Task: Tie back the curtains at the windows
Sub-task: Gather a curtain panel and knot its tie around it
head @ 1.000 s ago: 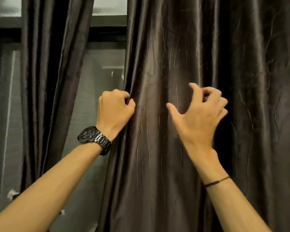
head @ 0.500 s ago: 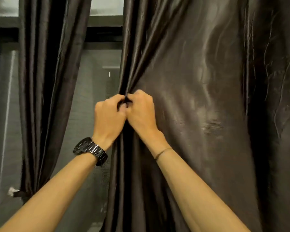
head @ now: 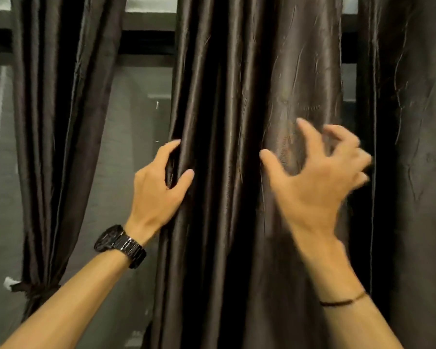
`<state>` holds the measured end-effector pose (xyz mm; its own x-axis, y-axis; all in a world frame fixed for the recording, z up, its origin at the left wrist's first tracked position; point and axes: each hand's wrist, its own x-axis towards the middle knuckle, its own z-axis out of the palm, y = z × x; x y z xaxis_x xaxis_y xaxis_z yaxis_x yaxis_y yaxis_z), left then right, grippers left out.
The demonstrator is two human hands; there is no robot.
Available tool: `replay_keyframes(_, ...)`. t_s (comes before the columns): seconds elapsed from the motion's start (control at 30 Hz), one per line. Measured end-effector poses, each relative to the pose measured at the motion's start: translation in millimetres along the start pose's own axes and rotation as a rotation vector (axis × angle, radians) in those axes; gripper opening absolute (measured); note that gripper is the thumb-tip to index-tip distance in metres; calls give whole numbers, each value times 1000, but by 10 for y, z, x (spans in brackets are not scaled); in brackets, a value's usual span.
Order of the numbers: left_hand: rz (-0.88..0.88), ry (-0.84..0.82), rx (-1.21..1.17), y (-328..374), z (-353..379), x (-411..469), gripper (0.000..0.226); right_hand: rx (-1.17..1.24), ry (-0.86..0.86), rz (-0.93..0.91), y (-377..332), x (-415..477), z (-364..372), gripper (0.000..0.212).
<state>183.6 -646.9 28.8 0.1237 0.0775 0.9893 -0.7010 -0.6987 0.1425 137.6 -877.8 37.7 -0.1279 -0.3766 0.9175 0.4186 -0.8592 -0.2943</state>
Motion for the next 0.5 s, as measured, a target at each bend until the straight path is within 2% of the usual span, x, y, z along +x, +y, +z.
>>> replay_keyframes(0.1, -120, -77, -225, 132, 108, 53, 84, -53, -134, 182, 397, 120, -73, 87)
replay_keyframes(0.17, -205, -81, -320, 176, 192, 77, 91, 38, -264, 241, 526, 129, -47, 90)
replay_keyframes(0.23, -227, -98, -358, 191, 268, 56, 94, 123, -352, 220, 612, 91, 26, 70)
replay_keyframes(0.3, -237, -147, -371, 210, 321, -14, 95, 107, -373, 121, 651, -20, 132, 45)
replay_keyframes(0.43, -252, -255, -416, 242, 391, -171, 97, 154, -421, 1, 502, -264, 384, 19)
replay_keyframes(0.5, -255, -293, -439, 235, 399, -212, 99, 195, -441, -66, 298, -291, 527, 26)
